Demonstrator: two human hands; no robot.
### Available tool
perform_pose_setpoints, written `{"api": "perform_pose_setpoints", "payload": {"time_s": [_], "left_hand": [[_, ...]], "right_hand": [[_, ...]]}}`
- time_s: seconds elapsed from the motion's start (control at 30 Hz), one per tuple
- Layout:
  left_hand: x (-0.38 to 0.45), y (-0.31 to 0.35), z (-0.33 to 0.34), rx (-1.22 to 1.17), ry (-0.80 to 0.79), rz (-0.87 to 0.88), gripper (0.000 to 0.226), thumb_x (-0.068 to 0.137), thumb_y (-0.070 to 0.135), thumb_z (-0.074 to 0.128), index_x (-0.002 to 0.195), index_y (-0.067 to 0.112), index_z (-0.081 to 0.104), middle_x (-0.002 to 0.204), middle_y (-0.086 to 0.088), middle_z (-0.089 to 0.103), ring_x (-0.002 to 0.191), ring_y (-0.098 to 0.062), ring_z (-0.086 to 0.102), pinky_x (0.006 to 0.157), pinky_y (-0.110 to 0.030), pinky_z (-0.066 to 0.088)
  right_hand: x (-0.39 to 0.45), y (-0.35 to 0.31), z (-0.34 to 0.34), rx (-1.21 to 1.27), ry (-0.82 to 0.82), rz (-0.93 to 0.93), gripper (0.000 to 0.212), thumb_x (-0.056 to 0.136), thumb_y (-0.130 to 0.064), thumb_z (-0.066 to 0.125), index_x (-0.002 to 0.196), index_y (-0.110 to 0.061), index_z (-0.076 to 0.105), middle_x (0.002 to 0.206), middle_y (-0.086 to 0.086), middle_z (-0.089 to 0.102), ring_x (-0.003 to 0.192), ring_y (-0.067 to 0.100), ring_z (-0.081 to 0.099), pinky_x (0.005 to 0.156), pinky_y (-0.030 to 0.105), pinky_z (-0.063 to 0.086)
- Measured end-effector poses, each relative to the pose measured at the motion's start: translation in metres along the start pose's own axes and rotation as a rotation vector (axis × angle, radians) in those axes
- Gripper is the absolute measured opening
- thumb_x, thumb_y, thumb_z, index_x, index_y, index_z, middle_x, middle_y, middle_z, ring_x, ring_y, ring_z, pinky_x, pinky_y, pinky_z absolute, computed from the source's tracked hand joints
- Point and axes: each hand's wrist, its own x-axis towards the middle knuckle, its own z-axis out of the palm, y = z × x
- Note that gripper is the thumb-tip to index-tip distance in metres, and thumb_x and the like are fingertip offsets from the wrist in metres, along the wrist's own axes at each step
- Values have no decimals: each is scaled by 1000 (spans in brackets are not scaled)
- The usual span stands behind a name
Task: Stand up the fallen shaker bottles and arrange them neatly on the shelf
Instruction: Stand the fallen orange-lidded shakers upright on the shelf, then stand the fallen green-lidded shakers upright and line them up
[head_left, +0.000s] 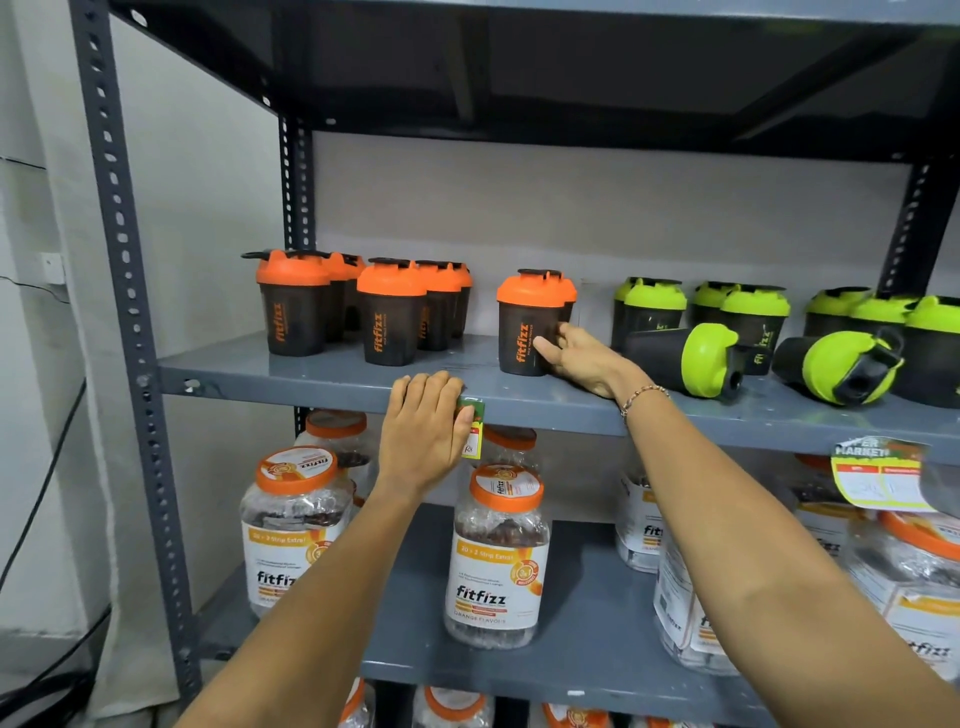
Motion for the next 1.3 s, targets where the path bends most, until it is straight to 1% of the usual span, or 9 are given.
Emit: {"api": "perform_pose_setpoints", "payload": {"time_s": [0.23,0.4,0.57,0.67,0.9,1.0,1.07,1.13,1.3], "left_hand": [[0,1,-4,-30,-47,-26,36,93,34,36,104,10,60,108,-9,63,96,-28,59,95,-39,32],[1,10,-10,-164,-28,-114,35,90,30,39,105,10,64,108,-6,65,107,-26,59,110,-42,25],[6,49,-13,-261,-84,-55,38,92,28,38,113,11,64,116,-5,64,119,-26,55,115,-43,20],[10,88,-13,-285,-98,-15,39,93,29,38,116,11,64,118,-4,64,117,-25,57,114,-43,22],[23,170,4,-262,-94,-55,41,94,31,39,118,9,62,119,-5,65,118,-26,57,114,-45,19],[23,182,15,-212,-47,-108,36,93,30,40,114,11,63,113,-5,65,114,-27,57,113,-45,19],[21,180,19,-173,-49,-104,34,94,31,38,113,14,61,111,-3,63,111,-26,55,113,-42,20],[20,176,21,-132,-43,-79,34,95,33,36,113,15,58,110,-2,62,106,-25,54,109,-41,23],[22,178,18,-89,-30,-86,33,94,31,37,113,13,57,113,-6,60,106,-27,51,106,-42,26]], "right_hand": [[-25,-7,-1,-373,140,16,52,94,-12,51,142,-7,34,147,11,43,134,27,42,113,43,33],[-66,-16,-3,-625,227,-137,35,95,-10,49,129,-9,55,135,8,58,126,22,51,107,36,38],[-111,-31,-22,-595,374,-274,24,89,-14,61,112,-12,67,109,5,71,91,11,62,87,23,50],[-132,-43,-50,-604,512,-352,17,87,-16,63,102,-13,71,95,0,71,81,8,62,70,8,44],[-158,-40,-164,-650,746,-373,21,89,-9,53,102,-9,69,100,13,72,93,24,66,91,37,50],[-147,-19,-191,-748,567,-203,36,88,5,42,118,-3,60,121,19,64,114,31,59,103,38,44],[-138,-5,-189,-761,332,-96,51,85,13,36,134,0,44,139,21,50,129,32,47,111,38,35],[-130,8,-185,-695,242,-53,65,83,15,34,144,-6,27,148,20,36,137,33,36,113,42,31],[-119,20,-177,-413,223,-135,65,84,19,30,145,-4,23,149,17,32,123,23,42,92,29,38]]}}
